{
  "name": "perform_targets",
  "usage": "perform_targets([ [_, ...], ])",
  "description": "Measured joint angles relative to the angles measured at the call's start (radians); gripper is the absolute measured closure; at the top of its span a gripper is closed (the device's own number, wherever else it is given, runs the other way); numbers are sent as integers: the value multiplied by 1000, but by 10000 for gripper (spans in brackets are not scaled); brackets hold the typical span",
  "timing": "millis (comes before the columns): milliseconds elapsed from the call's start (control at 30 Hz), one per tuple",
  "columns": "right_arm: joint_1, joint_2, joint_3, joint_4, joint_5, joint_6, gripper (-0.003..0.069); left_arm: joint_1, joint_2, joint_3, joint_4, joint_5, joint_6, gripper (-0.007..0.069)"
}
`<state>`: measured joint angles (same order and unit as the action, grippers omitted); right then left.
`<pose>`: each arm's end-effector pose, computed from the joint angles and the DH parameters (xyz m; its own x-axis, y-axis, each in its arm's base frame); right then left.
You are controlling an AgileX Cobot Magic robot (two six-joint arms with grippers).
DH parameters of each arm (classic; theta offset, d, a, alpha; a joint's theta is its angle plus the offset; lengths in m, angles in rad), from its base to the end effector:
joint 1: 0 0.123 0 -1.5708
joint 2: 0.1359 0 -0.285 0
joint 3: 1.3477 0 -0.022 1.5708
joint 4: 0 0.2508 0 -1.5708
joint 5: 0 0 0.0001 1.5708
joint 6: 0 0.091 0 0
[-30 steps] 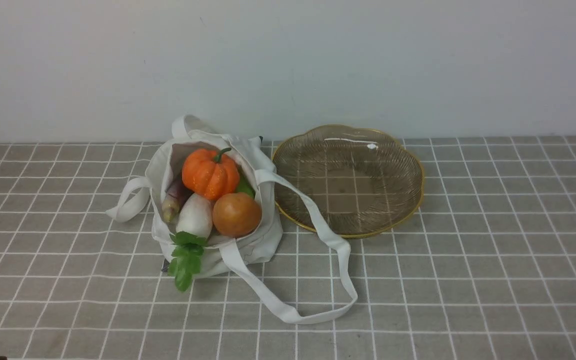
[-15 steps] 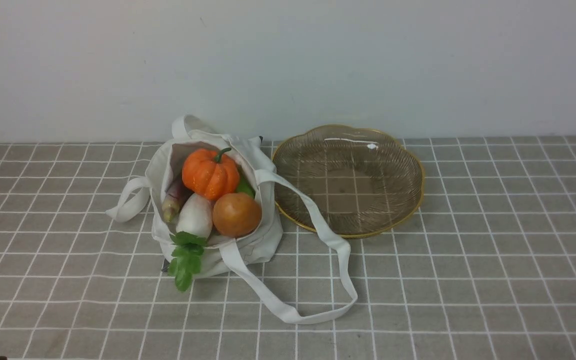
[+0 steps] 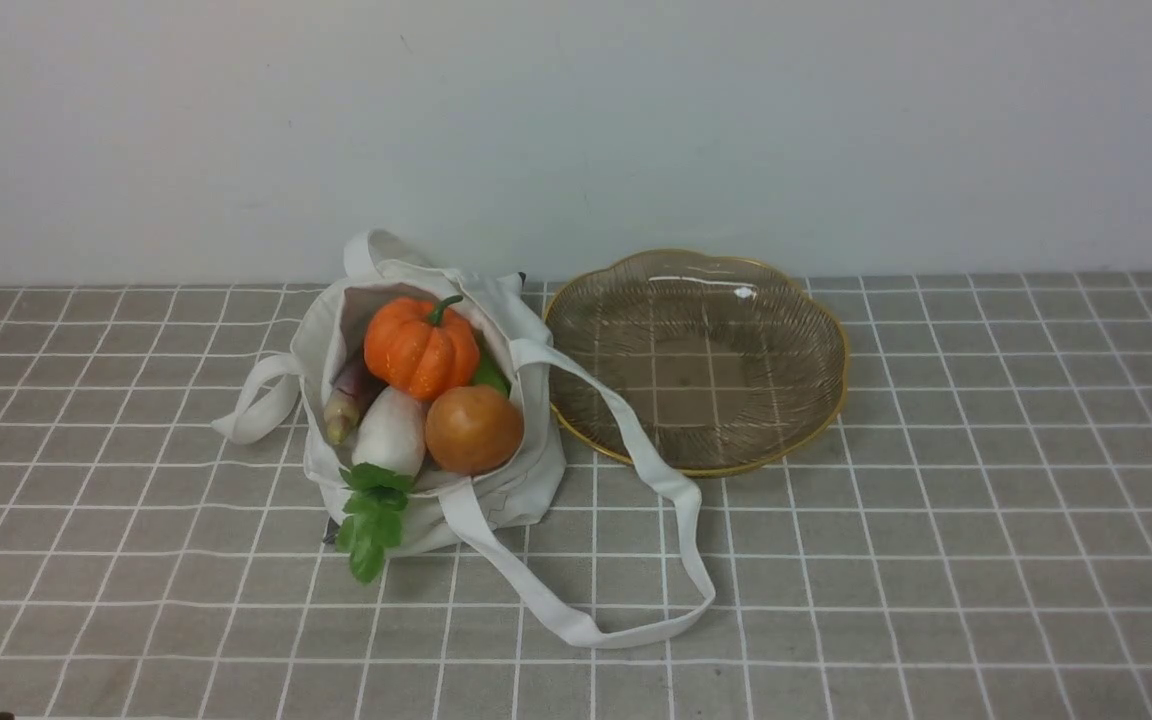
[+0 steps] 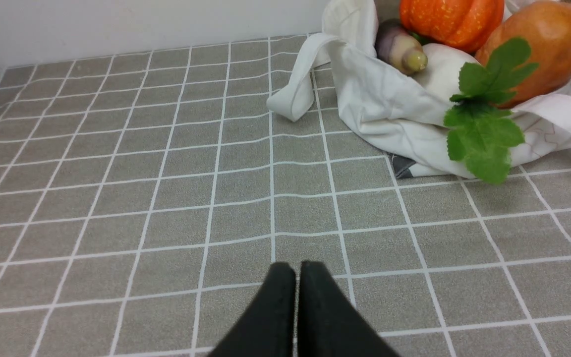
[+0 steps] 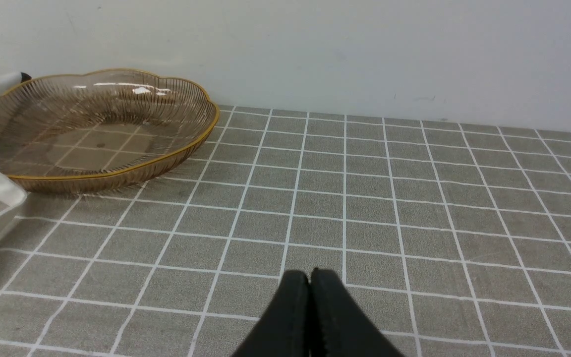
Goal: Take vegetables from bag on grey coffee tablecloth place on plate.
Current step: 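Reach into the cloth bag and grasp the pumpkin with the left gripper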
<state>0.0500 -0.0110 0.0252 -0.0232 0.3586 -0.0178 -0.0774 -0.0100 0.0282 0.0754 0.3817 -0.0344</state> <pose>0.0530 0.0019 0.1730 -0.2794 -0.0535 -0.9587 -0.0533 0.9978 -0.0402 0.0525 -0.0015 0.1700 -0.3038 0.0592 -0.9509 0.0615 0.9972 0.0425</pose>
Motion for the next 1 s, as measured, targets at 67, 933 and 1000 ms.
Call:
perform_targets([
  [67, 0, 0, 0, 0, 0, 0, 673, 0, 0, 0, 0, 0, 0, 629],
  [933, 0, 0, 0, 0, 0, -1, 673, 0, 0, 0, -932, 4, -425, 629],
  [1000, 0, 0, 0, 0, 0, -4, 673, 0, 0, 1, -964, -7, -384, 629],
])
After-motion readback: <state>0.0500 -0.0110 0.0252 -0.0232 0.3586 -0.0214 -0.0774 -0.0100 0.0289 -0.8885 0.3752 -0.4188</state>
